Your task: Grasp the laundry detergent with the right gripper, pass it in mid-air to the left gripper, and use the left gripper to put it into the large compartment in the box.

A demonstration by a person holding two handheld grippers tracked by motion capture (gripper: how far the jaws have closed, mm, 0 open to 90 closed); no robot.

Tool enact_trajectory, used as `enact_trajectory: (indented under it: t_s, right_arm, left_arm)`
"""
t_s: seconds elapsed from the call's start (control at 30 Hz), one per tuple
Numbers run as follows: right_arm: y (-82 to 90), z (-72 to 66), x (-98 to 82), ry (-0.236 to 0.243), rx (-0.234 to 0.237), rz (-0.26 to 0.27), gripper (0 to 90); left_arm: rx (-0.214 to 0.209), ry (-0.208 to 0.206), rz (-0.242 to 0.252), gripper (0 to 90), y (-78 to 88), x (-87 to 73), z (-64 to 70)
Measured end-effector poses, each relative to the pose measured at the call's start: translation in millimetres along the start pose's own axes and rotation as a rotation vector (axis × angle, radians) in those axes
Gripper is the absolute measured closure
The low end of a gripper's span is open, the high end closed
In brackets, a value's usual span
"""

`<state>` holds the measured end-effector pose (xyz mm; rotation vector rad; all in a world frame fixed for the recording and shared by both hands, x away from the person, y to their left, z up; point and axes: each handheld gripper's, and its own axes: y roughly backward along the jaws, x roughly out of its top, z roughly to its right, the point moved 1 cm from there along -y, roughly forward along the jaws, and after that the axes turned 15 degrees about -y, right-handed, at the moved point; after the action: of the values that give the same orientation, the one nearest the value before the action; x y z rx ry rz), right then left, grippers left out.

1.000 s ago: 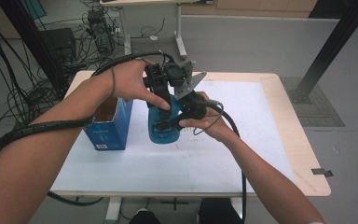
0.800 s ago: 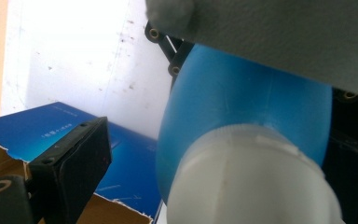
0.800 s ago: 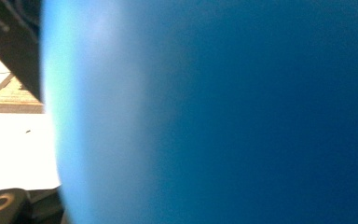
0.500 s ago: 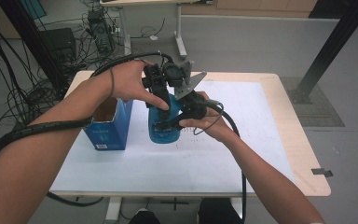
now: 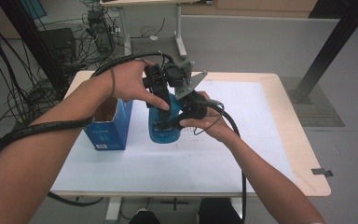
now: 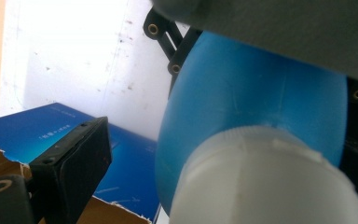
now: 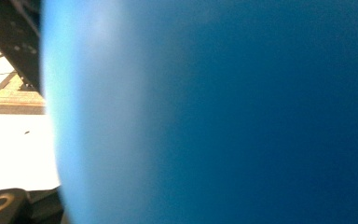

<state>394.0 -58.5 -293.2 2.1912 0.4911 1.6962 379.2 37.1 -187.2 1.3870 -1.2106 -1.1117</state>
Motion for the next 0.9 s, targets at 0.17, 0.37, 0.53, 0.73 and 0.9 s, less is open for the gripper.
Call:
enact_trajectory:
  t_s: [0.17,0.37,0.53,0.73,0.9]
  right_arm:
    - [-0.5,-0.3,0.2,0.005,0.004,0.001,44.1]
    - [-0.4,-0.3,0.6,0.001,0.002,-0.001,44.0]
    - [-1.7,-0.3,0.9,0.005,0.006,-0.001,44.0]
    - [-2.7,0.1,0.8,0.007,0.008,-0.004,44.0]
    - [-2.9,0.5,0.6,0.007,0.006,-0.002,44.0]
  left_arm:
    - [0.007,-0.007,-0.002,6.5,-0.6,0.0,-0.1]
    - [0.002,-0.009,-0.006,6.4,0.2,0.0,-0.6]
    - [-0.001,-0.01,-0.003,6.4,-0.7,-0.4,-0.8]
    - [-0.002,-0.01,0.002,6.6,-1.9,-1.0,-0.6]
    - [-0.007,-0.013,0.008,6.6,-1.4,-0.4,-0.4]
